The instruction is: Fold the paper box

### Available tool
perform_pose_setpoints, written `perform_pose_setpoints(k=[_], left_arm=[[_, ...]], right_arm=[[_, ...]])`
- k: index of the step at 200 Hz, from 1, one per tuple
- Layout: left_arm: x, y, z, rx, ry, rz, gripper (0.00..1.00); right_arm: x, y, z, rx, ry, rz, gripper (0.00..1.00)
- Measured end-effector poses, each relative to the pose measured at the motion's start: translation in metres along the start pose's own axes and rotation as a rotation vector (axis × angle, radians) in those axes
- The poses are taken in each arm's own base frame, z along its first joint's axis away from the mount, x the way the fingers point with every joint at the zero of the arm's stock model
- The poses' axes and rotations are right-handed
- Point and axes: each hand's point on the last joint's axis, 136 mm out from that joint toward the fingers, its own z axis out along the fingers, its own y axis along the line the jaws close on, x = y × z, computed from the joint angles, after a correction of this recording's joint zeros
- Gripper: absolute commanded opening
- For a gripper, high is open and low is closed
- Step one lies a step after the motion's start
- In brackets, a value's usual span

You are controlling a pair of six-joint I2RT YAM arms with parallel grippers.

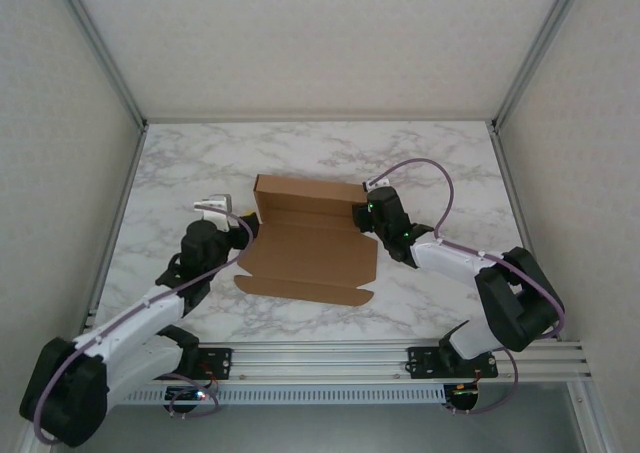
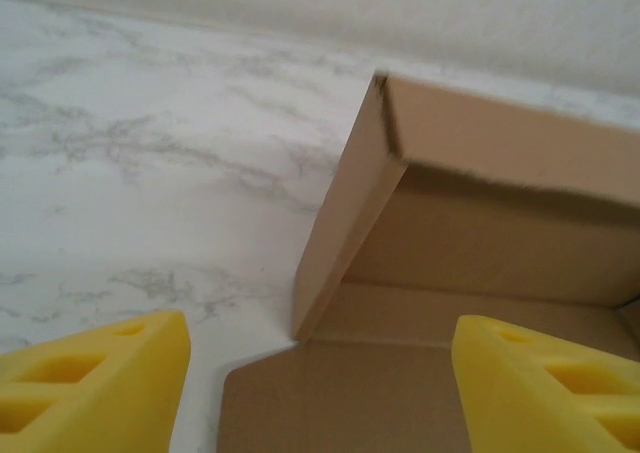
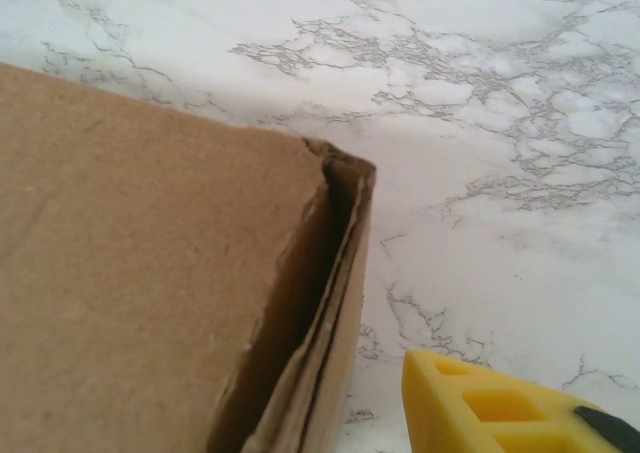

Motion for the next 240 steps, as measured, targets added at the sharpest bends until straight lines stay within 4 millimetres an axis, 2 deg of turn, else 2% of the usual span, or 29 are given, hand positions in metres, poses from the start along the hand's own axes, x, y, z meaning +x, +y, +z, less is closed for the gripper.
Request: perform_pose_setpoints(k=[33,89,140,157,183,205,240], left_arm=[[0.024,0.004,0.023,-0.028,0.08,0.02,0.65],[0.035,0.003,0.048,-0.028,0.08,0.046,0.63],[0.027,-0.006,0.07,-0.016,0.058,0.079,0.6],[0.025,-0.01,0.075,-0.007,0.05,0.085,0.54],[0.028,-0.013,0.082,-0.008,0.051,0.091,0.45],[0.034,-0.014,0.084,-0.017,0.059,0.096,0.44],[0.029,-0.013,0.084,-0.042,0.033,0.085,0.43]], right_arm=[[0.002,-0.001,0.002,-0.002,0.006,0.011,0.45],[0.002,-0.009,0.005,-0.006,0.018,0.04,0.41],[0.015,-0.007,0.013,-0.02,0.057,0.05,0.37],[0.018,-0.006,0.015,-0.026,0.068,0.053,0.35],[0.016,-0.005,0.016,-0.029,0.068,0.054,0.33],[0.011,-0.002,0.018,-0.038,0.06,0.059,0.32],[0.01,0.0,0.019,-0.045,0.062,0.063,0.28]])
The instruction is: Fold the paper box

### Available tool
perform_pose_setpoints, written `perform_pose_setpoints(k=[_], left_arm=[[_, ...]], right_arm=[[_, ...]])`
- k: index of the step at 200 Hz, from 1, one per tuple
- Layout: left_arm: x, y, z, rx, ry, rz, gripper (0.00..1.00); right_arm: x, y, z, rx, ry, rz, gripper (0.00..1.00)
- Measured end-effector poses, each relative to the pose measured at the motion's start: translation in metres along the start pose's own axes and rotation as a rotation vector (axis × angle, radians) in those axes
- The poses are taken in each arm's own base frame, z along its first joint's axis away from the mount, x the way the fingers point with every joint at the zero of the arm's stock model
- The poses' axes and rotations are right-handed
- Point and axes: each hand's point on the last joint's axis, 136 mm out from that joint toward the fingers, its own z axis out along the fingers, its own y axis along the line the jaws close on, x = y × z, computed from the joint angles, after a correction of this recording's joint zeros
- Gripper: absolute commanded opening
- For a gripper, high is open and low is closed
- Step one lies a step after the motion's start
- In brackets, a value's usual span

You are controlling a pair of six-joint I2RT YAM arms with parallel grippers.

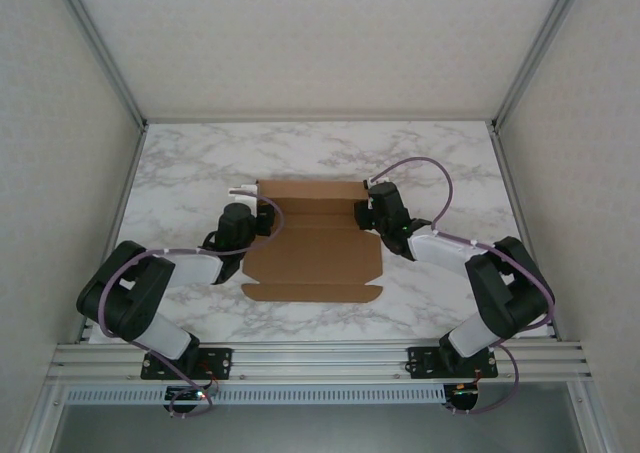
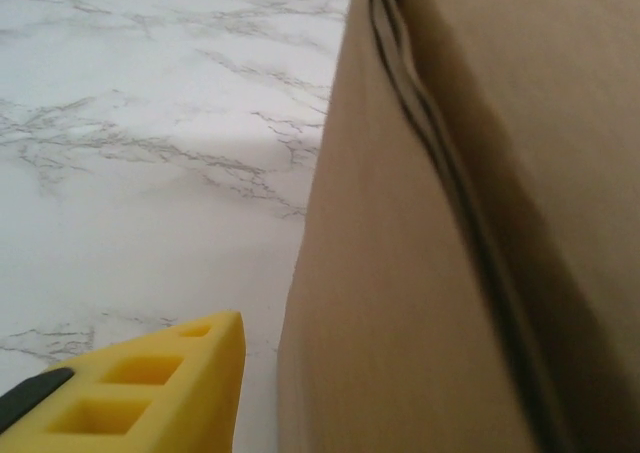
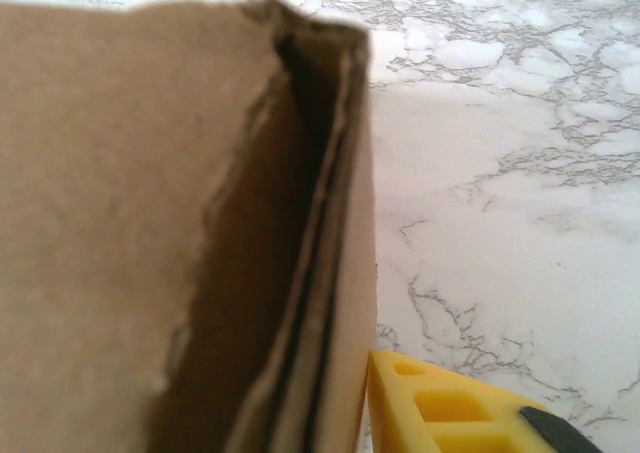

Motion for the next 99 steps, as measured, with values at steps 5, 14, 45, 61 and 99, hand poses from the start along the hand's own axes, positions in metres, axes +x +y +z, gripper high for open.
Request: perform_pose_setpoints(k=[5,14,45,61,99], left_arm=[[-0.0008,0.0005,0.0,-0.004,-0.004,-0.003,0.43],[-0.0014,0.0011,-0.0002,-0.01,-0.007,-0.008,0.43],[-0.002,0.0001,-0.0008,-0.019,-0.014,-0.025,0.45],[-0.0021,-0.0012,-0.0012,-0.017,-0.016,-0.038,0.49],[0.0022,0.002,-0.0042,-0.027,-0.02,-0.067,0.6]], right_arm=[[0.0003,0.0,0.0004,0.0,0.001,0.0,0.27],[0.0016,-0.0002,0.0012,0.001,0.005,0.0,0.26],[0.0009,-0.0006,0.0039,0.007,0.006,0.006,0.21],[0.0001,-0.0017,0.0042,0.015,0.004,0.008,0.21],[-0.0006,-0.0055,0.0041,0.037,-0.001,0.025,0.21]])
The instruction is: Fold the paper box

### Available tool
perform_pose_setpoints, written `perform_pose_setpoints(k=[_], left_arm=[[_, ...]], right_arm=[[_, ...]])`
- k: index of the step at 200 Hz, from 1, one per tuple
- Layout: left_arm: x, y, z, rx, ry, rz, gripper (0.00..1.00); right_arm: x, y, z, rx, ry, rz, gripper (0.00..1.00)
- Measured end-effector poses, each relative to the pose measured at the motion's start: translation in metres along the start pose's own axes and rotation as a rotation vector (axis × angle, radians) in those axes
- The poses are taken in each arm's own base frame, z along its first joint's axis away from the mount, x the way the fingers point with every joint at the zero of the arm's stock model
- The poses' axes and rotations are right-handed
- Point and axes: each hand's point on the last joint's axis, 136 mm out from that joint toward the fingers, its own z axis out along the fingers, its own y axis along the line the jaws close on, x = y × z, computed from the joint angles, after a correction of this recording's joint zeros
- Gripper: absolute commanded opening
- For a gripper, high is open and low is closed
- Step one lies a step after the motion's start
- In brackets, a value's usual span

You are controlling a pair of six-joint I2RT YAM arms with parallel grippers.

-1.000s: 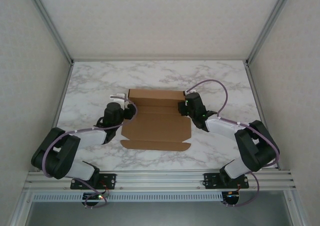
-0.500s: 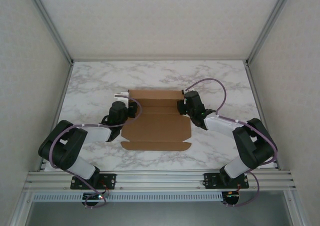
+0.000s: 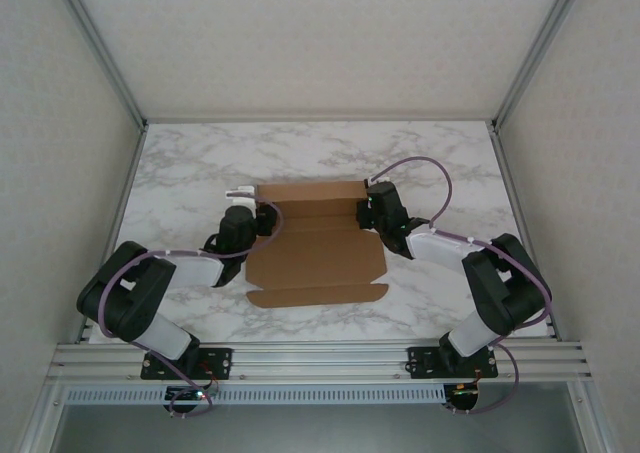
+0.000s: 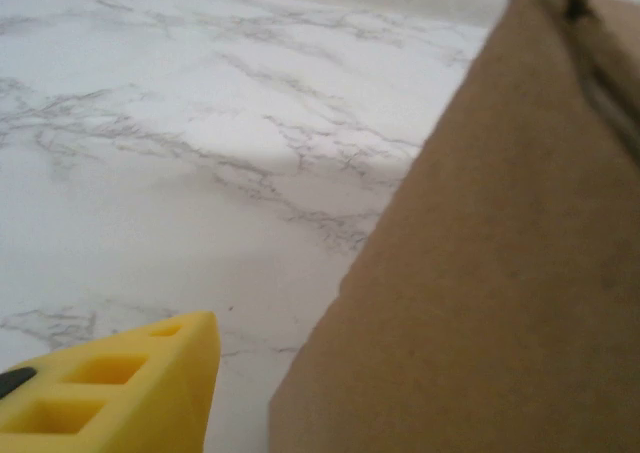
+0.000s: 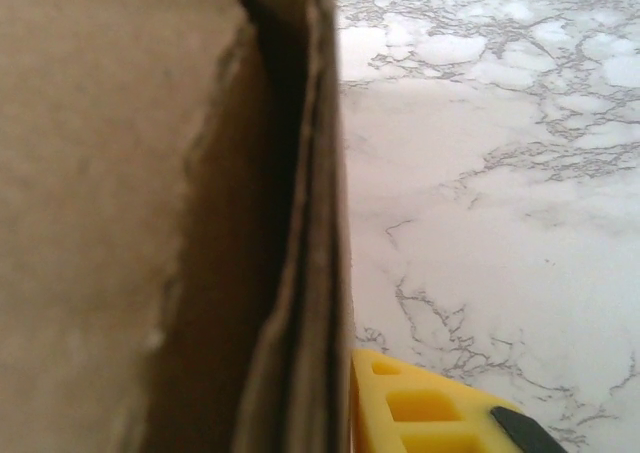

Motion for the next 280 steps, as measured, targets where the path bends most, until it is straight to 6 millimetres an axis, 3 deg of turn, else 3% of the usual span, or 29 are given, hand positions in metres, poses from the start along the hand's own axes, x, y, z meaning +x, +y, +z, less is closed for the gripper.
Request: perform_pose_setpoints(k=[57,157,174,231,252,280], left_arm=[[0.007,0.004,-0.016,0.01,-0.015,-0.047,0.68],[0.01,-0.002,-0.024,0.035,-0.029,-0.069,0.67],[0.01,-0.001,-0.024,0.028,-0.032,-0.066,0.6],[0.011,-0.004,-0.022,0.022,-0.034,-0.039,0.11],[0.018,-0.002,-0.016,0.003,-0.011,-0.001,0.06],[0.011,-0.003,-0.01,-0.015,-0.022,0.003,0.05]], right_arm=[[0.002,0.001,-0.003,0.033,-0.004,0.005,0.15],[0.006,-0.004,-0.011,0.092,0.004,0.014,0.11],[0.006,-0.004,-0.011,0.093,0.004,0.016,0.11],[0.008,0.003,-0.012,0.088,0.007,0.002,0.1],[0.009,0.001,-0.014,0.102,0.011,-0.005,0.1],[0.01,0.002,-0.02,0.113,0.016,0.002,0.1]])
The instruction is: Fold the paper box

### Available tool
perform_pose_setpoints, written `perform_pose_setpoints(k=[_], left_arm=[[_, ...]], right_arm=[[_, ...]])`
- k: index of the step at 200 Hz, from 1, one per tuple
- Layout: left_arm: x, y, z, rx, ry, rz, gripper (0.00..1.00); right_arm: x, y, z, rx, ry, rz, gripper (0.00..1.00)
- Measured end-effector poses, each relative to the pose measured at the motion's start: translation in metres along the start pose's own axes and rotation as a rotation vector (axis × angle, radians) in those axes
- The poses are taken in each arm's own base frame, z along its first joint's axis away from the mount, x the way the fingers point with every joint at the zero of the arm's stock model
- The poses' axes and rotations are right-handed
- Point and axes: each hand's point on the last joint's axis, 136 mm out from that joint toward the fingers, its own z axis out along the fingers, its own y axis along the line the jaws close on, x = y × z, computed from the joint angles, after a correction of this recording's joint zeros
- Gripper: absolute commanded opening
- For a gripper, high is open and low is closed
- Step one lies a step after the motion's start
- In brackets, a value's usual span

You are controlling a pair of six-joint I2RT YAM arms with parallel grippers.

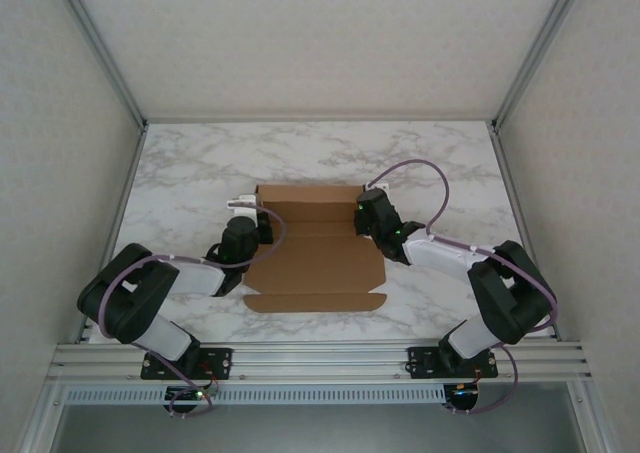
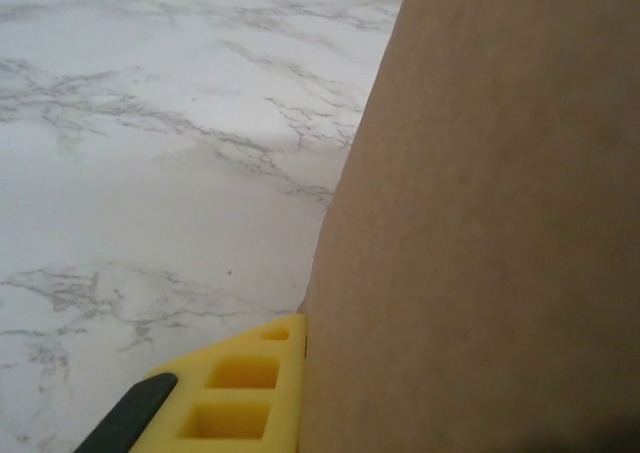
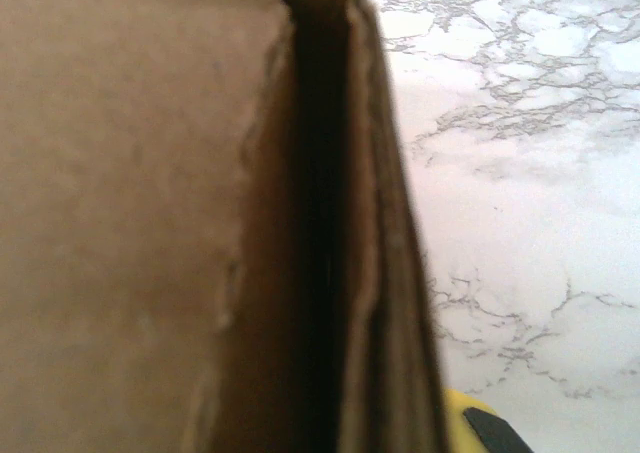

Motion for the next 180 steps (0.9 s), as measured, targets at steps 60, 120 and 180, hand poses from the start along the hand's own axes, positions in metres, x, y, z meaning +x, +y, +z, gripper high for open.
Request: perform_pose_setpoints(k=[60,120,180], left_arm=[[-0.003,0.004,0.018,-0.123,0.002,0.017,0.06],[0.0,0.01,0.025,-0.227,0.012,0.013,0.39],[-0.001,0.007,0.005,-0.13,0.008,-0.012,0.73]], right_arm=[[0.002,0.01,-0.01,0.043,0.012,0.007,0.08],[0.005,0.014,-0.011,0.091,0.019,0.015,0.22],[-0.009,0.024,-0.017,0.027,-0.027,0.025,0.63]])
